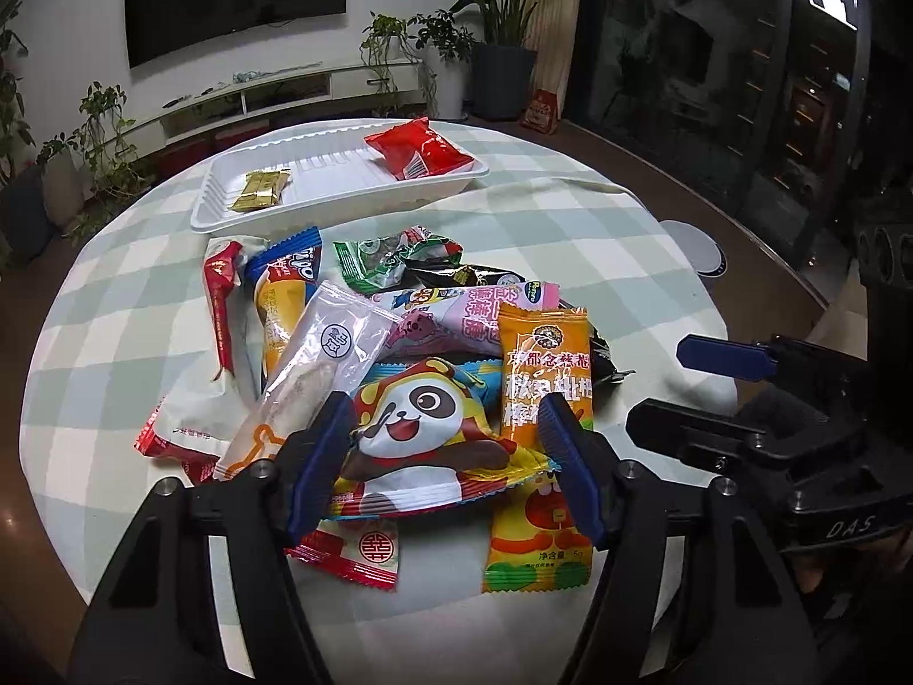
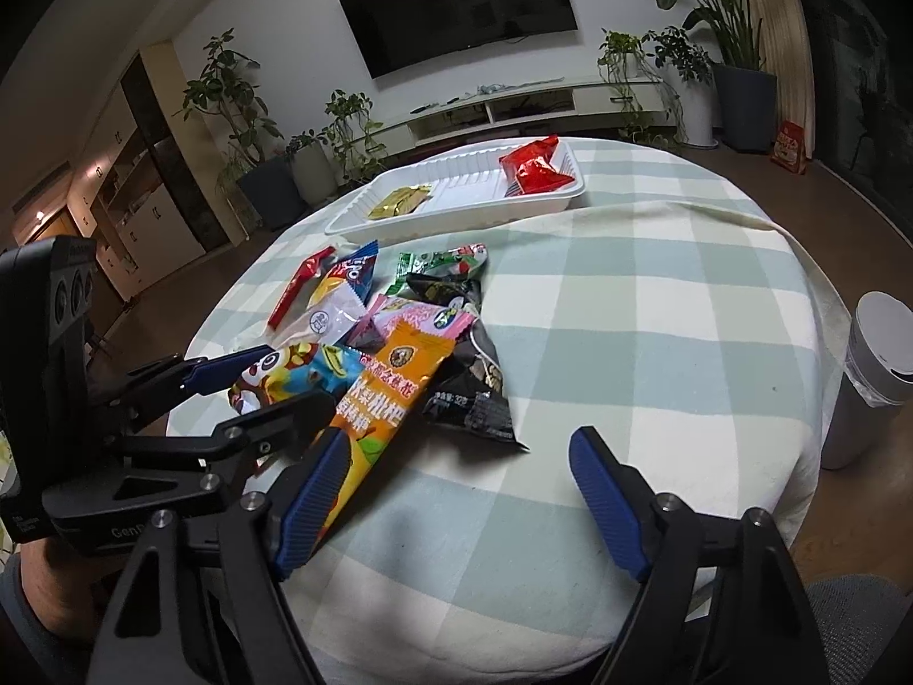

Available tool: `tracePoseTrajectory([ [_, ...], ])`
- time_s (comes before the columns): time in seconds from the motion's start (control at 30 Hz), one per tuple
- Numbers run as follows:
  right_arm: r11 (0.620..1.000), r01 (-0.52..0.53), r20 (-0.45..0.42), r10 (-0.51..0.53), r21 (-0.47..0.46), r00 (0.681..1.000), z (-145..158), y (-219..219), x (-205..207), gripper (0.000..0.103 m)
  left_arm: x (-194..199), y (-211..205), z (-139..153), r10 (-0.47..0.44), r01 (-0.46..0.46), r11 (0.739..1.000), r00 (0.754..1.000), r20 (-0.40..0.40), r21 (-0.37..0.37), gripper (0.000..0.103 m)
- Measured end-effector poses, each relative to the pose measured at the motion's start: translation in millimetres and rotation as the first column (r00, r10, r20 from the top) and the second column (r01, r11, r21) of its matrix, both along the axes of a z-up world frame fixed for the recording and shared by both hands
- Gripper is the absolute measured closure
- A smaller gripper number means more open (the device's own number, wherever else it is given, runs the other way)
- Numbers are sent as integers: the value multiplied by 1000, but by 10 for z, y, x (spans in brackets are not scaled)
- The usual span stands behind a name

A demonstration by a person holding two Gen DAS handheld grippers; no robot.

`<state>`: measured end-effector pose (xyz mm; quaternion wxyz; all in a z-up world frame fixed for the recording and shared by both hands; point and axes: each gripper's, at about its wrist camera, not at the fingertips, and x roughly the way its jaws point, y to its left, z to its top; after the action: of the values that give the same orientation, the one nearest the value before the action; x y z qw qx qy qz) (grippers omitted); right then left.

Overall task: Organize snacks
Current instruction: 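Grasp the blue cartoon packet with the left tool while the right tool grasps the orange stick snack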

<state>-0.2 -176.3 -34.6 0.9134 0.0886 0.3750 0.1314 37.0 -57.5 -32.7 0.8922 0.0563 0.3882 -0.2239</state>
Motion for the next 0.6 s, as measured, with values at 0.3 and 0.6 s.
tracePoseTrajectory([
  [0.3, 1000, -28, -35, 28, -14, 999, -58, 159, -3, 21, -107, 234, 39, 17, -16, 997, 1000, 9, -72, 49],
  [0.6, 995, -38, -117, 49, 94, 992, -125, 323, 70, 22, -216, 422, 57, 24, -22, 991, 1000, 14, -133, 56],
])
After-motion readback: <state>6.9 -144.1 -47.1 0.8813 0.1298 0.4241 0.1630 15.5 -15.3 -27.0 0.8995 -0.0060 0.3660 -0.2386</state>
